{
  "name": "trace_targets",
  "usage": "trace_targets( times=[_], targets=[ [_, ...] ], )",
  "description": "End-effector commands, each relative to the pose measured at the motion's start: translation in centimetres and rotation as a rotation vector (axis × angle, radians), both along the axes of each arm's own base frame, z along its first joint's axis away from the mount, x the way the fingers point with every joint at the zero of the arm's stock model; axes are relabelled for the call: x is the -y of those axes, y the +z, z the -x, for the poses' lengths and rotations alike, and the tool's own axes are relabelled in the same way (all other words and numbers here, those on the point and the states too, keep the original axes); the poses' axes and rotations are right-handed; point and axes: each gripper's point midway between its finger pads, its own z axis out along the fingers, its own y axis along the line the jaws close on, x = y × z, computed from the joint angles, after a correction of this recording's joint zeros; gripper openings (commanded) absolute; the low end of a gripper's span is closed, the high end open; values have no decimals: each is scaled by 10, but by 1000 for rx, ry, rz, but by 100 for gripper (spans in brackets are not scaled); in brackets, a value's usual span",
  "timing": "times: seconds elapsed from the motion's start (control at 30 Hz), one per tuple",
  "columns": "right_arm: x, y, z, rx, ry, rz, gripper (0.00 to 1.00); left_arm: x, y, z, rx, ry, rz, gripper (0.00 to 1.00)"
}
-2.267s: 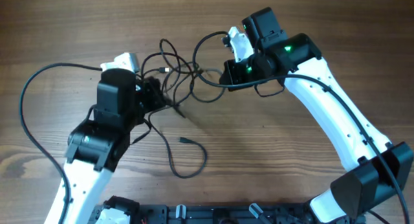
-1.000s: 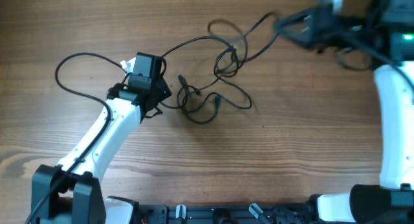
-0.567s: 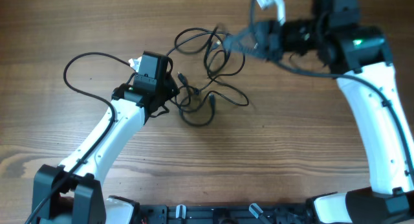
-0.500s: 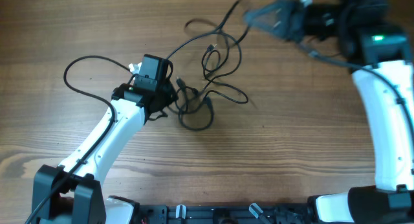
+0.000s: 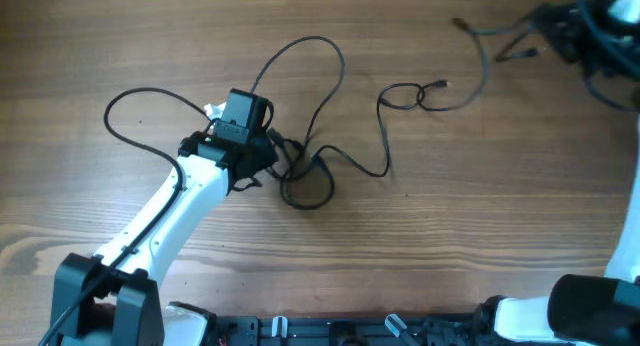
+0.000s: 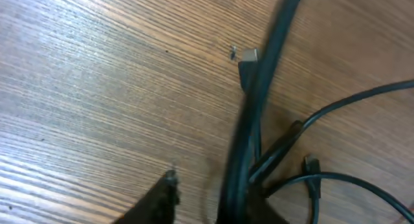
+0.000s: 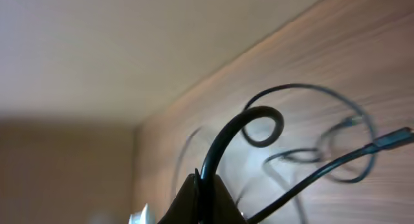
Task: Untangle cables
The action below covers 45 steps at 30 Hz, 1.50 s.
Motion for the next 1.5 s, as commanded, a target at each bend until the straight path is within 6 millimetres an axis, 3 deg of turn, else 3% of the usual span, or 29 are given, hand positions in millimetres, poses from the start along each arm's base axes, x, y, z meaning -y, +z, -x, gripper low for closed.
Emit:
trace_targets(
  times=[0.0,0.07,0.17,0.2,0.27,0.33,0.4,0.47,0.63,0.8,1.0,1.03,1.1,1.13,1.17,1.2,1.27,1.3,1.37,1.4,1.47],
  targets=[
    [-45,10,7,69,161,33,4,21,8,0,8,-139,76,100],
    [-49,10,7,69,169,33,4,26,24,-2,23,-216,75,100],
    [-48,10,7,81,178,46,4,49,83,-18,178,-351,84,100],
    [-49,10,8,85,182,51,4,65,106,-25,270,-413,89,100],
    [-49,8,9,76,184,48,4,92,125,-39,393,-478,109,100],
    [-49,6,11,71,191,55,4,124,117,-57,442,-534,169,100],
    [-51,3,15,52,202,50,4,157,94,-79,466,-601,268,99],
    [-52,-1,19,41,219,58,4,186,70,-114,558,-611,334,100],
    [-53,-3,22,35,228,64,4,219,20,-137,558,-621,346,97],
    [-54,-4,23,35,235,67,4,243,-7,-144,531,-647,339,94],
    [-55,-6,25,26,245,72,4,248,-15,-146,588,-693,189,77],
    [-55,-6,25,26,245,72,4,248,-14,-147,592,-693,190,67],
    [-55,-7,26,23,245,72,4,248,-14,-147,593,-693,190,62],
    [-55,-7,26,25,249,75,4,248,-14,-147,592,-693,190,50],
    [-55,-8,27,29,256,83,4,248,-14,-146,596,-706,180,33],
    [-55,-9,28,23,258,82,4,248,-14,-147,604,-728,162,4],
    [-59,-6,30,38,282,68,4,248,-7,-147,614,-728,162,4],
    [-67,0,36,75,342,42,4,245,5,-146,622,-724,162,4],
    [-79,9,47,92,411,-32,4,225,24,-150,617,-652,89,4],
    [-97,32,65,165,541,-172,4,205,28,-153,600,-588,1,4],
    [-119,79,102,311,745,-394,5,180,13,-151,528,-535,-97,4]
  ],
)
